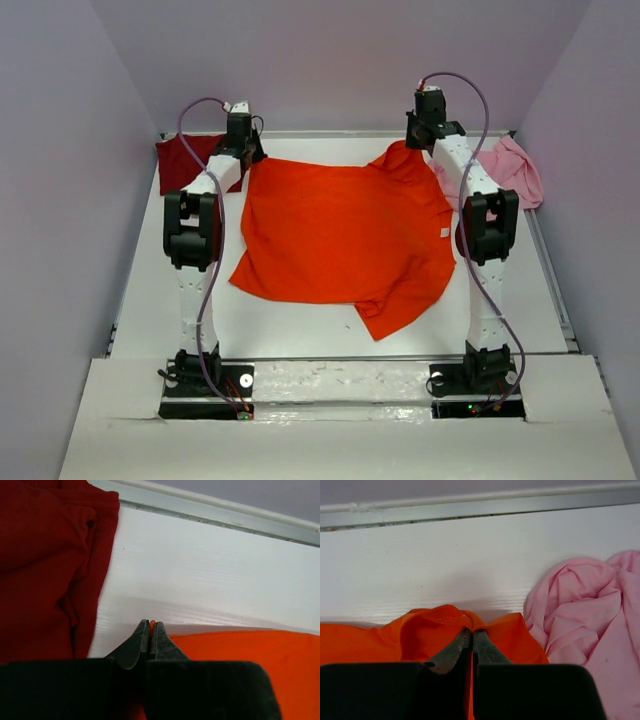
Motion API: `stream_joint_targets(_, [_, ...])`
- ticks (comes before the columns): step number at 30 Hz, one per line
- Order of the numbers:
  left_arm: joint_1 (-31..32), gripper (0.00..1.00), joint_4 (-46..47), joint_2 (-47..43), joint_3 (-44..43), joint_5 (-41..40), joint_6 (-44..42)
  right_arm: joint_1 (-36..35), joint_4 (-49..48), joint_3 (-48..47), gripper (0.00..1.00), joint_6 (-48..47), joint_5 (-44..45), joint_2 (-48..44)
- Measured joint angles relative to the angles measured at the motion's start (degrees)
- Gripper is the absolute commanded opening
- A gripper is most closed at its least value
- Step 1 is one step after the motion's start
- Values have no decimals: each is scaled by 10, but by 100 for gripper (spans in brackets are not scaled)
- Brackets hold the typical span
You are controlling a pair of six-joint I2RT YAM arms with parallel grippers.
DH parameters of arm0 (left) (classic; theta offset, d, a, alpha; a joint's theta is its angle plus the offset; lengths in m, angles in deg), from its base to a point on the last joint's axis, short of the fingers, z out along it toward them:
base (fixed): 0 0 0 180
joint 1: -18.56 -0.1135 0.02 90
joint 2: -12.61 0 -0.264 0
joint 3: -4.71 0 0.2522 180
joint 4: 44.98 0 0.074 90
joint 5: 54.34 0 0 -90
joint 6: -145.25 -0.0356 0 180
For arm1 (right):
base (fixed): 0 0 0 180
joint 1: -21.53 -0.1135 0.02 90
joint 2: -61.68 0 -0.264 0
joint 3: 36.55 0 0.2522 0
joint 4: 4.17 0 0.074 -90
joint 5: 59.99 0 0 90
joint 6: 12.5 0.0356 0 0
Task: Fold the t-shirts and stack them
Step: Fold the flattened tshirt in 1/3 of the way
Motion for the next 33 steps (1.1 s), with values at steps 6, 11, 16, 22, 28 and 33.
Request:
stream_joint_targets(6, [0,0,8,-71,45,2,0,0,-19,91,0,3,7,-99])
stream_joint_targets(11, [0,0,22,-123,89,9,2,0,-28,187,0,12,16,-180])
stream_joint_targets(16, [0,0,26,-153,145,14,8,0,-28,277,0,29,19,-240])
stream_joint_targets(22, [0,0,24,-178,212,19,14,0,-30,382,0,50,20,-303])
stream_joint_targets(28, [4,0,19,-224,280,31,33,0,-33,477,0,70,19,-357])
stream_joint_targets(33, [13,0,19,-259,320,33,43,0,-35,532,0,77,21,-389])
